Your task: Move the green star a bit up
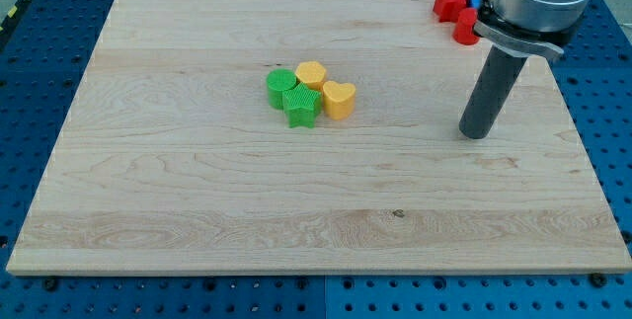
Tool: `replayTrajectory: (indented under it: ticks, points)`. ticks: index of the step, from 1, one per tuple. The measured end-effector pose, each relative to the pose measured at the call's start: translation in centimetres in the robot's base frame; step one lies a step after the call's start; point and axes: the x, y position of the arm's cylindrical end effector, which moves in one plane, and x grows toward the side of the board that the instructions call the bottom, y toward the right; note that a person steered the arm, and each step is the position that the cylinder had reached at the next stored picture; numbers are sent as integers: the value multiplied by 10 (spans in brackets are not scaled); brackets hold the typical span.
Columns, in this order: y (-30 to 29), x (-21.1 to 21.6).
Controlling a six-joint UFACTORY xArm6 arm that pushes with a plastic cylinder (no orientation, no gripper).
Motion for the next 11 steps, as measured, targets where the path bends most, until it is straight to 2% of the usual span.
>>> replayTrajectory:
  ticks: [1,3,11]
  points:
    - [-1,1]
    - [-123,0]
    - [-216,-38]
